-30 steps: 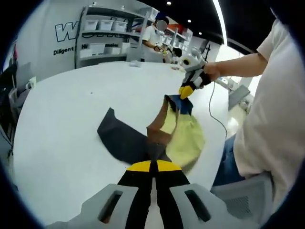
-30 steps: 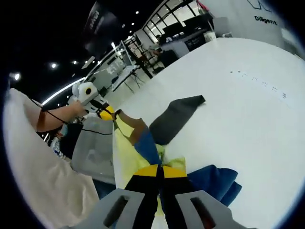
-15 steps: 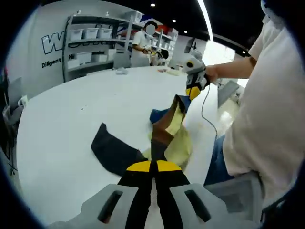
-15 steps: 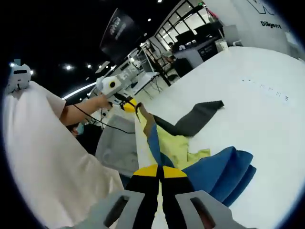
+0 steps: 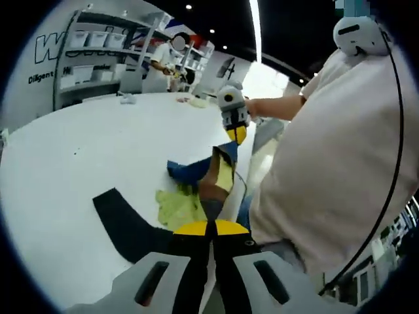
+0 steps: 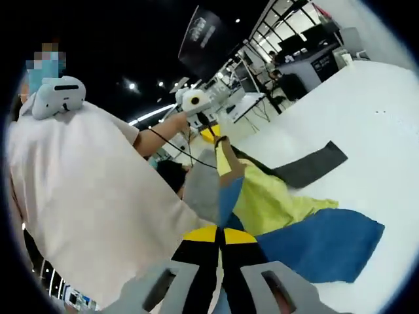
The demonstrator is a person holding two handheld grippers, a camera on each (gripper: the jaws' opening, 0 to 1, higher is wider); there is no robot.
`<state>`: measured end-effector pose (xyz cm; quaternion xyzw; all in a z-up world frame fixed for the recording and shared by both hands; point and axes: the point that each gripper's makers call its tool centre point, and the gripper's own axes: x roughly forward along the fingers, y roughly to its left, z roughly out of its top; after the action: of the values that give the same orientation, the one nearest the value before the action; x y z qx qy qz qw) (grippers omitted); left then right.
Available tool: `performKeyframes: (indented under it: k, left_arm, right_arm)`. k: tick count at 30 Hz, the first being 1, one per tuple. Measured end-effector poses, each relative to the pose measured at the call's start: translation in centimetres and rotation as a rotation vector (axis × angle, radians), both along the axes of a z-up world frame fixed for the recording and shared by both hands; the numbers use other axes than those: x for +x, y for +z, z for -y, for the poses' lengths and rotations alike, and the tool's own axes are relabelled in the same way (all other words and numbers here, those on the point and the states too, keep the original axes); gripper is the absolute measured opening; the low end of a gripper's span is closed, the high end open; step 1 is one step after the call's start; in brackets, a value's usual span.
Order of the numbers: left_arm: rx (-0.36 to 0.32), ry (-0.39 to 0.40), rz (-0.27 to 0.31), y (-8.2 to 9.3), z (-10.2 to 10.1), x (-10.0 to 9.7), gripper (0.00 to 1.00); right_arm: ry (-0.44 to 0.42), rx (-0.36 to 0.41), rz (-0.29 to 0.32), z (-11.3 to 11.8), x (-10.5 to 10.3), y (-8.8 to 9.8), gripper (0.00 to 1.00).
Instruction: Fold the garment on the visible template until the final outline fits inside the template.
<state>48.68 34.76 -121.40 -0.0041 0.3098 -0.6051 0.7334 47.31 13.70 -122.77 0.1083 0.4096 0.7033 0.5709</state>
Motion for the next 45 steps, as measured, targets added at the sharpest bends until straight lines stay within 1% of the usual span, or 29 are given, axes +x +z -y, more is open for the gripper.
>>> performKeyframes:
  k: [2,4,5,6,7,9,12,13,15,17,20,21,22,24,26,27,28,30,31,32,33,35,36,37,38,39,41,44,45]
  left_arm:
    - [0.001,0.036,0.042,0.2,0.1,1.5,0.0]
    - [0.03,0.094,0.104,-0.3,0.0,4.0,0.0]
    - [0.045,0.134,0.139,-0.5,-0.1,5.7,0.0]
    - [0.043,0.155,0.146,-0.5,0.0,6.5,0.0]
    - [0.034,0.181,0.168,-0.3,0.2,7.9,0.0]
    - [0.019,0.223,0.197,0.0,0.4,9.7,0.0]
    - [0.032,0.247,0.237,0.2,0.9,12.5,0.0]
    - [0.033,0.248,0.242,0.3,1.0,12.8,0.0]
    - [0.035,0.262,0.263,0.4,1.4,14.5,0.0]
    - [0.038,0.274,0.279,0.5,1.7,16.2,0.0]
    - [0.05,0.301,0.31,0.5,2.0,18.8,0.0]
    - [0.052,0.309,0.312,0.3,2.1,19.8,0.0]
    - [0.055,0.315,0.316,0.2,2.2,20.5,0.0]
    - [0.066,0.334,0.329,-0.2,2.3,22.2,0.0]
    - [0.078,0.351,0.338,-0.6,2.6,23.9,0.0]
    - [0.088,0.368,0.35,-0.9,2.6,24.9,0.0]
    - [0.092,0.375,0.352,-1.2,2.7,25.5,0.0]
    - [0.109,0.399,0.357,-2.1,2.5,27.5,0.0]
    - [0.123,0.407,0.364,-2.5,2.4,28.1,0.0]
    - [0.142,0.417,0.369,-3.1,2.5,29.0,0.0]
    - [0.143,0.416,0.367,-3.3,2.6,29.3,0.0]
    - [0.159,0.431,0.36,-4.3,2.8,30.6,0.0]
    - [0.169,0.444,0.359,-4.9,2.8,31.5,0.0]
    - [0.173,0.456,0.354,-5.2,2.9,32.0,0.0]
    - [0.177,0.467,0.348,-5.5,3.0,32.4,0.0]
    - [0.182,0.472,0.344,-5.8,3.2,32.8,0.0]
    - [0.208,0.476,0.332,-7.2,3.8,33.9,0.0]
    - [0.223,0.489,0.296,-8.7,4.5,34.8,0.0]
    - [0.232,0.511,0.281,-9.2,4.6,35.2,0.0]
  right_arm:
    - [-0.011,0.009,-0.001,0.2,0.6,0.0,0.0]
    - [-0.071,0.023,0.002,0.2,2.4,-0.2,0.0]
    - [-0.106,0.039,-0.014,0.2,3.4,-0.1,0.0]
    - [-0.126,0.047,-0.009,0.3,4.1,-0.1,0.0]
    - [-0.149,0.051,-0.004,0.5,5.2,-0.1,0.0]
    - [-0.178,0.046,0.01,0.6,6.6,-0.2,0.0]
    - [-0.218,0.055,0.022,0.9,9.0,0.0,0.0]
    - [-0.228,0.059,0.029,0.9,9.6,0.0,0.0]
    - [-0.256,0.057,0.029,1.2,11.3,-0.1,0.0]
    - [-0.282,0.055,0.046,1.5,12.8,-0.3,0.0]
    - [-0.322,0.059,0.046,1.8,15.1,-0.5,0.0]
    - [-0.344,0.051,0.052,2.0,16.3,-0.8,0.0]
    - [-0.35,0.052,0.05,2.1,16.9,-0.9,0.0]
    - [-0.402,0.044,0.067,2.4,19.1,-1.3,0.0]
    - [-0.44,0.044,0.06,2.4,20.6,-1.5,0.0]
    - [-0.469,0.036,0.08,2.4,21.6,-1.8,0.0]
    - [-0.483,0.026,0.081,2.3,22.2,-2.0,0.0]
    - [-0.52,0.018,0.088,2.3,23.7,-2.6,0.0]
    - [-0.543,0.012,0.096,2.3,24.4,-2.9,0.0]
    - [-0.568,-0.01,0.092,2.5,25.4,-3.6,0.0]
    - [-0.573,-0.02,0.091,2.5,25.8,-4.0,0.0]
    - [-0.629,-0.057,0.126,2.9,27.5,-5.1,0.0]
    - [-0.648,-0.054,0.107,2.9,28.1,-5.4,0.0]
    - [-0.684,-0.068,0.112,3.2,29.0,-5.8,0.0]
    - [-0.711,-0.092,0.136,3.5,29.8,-6.4,0.0]
    - [-0.723,-0.112,0.142,3.8,30.3,-6.9,0.0]
    - [-0.768,-0.153,0.128,4.1,31.5,-8.3,0.0]
    - [-0.792,-0.199,0.144,4.3,33.1,-10.0,0.0]
    - [-0.801,-0.224,0.159,4.5,33.5,-10.6,0.0]
